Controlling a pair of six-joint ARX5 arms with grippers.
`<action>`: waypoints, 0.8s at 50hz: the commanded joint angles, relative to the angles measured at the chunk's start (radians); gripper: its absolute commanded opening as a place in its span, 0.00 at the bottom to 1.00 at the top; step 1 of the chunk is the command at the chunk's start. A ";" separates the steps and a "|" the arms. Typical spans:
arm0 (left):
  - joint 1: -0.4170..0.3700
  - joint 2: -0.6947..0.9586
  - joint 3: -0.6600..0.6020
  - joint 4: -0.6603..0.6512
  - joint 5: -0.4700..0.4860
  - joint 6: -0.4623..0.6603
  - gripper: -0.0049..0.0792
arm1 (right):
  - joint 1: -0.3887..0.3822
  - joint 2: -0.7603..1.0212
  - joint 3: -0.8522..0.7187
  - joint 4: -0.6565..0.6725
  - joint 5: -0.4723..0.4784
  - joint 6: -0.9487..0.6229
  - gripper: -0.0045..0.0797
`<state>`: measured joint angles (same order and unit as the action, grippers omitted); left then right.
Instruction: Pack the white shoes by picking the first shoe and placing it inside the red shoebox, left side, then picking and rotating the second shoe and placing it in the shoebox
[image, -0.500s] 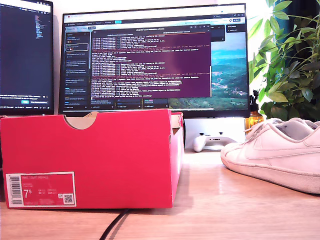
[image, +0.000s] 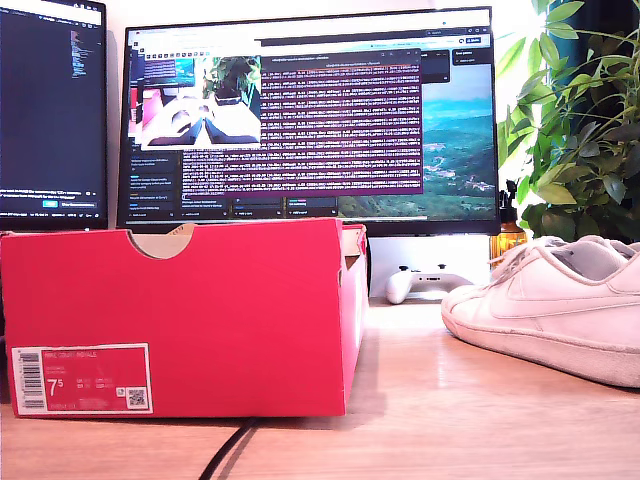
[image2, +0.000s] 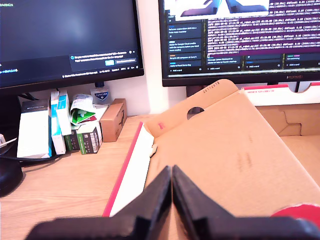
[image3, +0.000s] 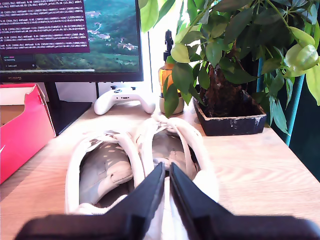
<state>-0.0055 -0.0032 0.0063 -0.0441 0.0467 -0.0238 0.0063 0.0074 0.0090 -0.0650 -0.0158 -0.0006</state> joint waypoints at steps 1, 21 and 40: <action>-0.001 -0.003 -0.017 0.018 0.003 -0.012 0.04 | -0.002 -0.006 -0.003 0.027 -0.002 0.005 0.04; -0.003 -0.003 0.004 0.270 0.210 -0.319 0.04 | 0.000 -0.006 0.053 0.227 -0.135 0.293 0.05; -0.011 0.071 0.248 0.008 0.433 -0.254 0.04 | 0.000 0.069 0.330 -0.063 -0.216 0.315 0.05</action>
<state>-0.0132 0.0277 0.2256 0.0006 0.4629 -0.3248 0.0067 0.0296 0.3138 -0.0990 -0.2268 0.3141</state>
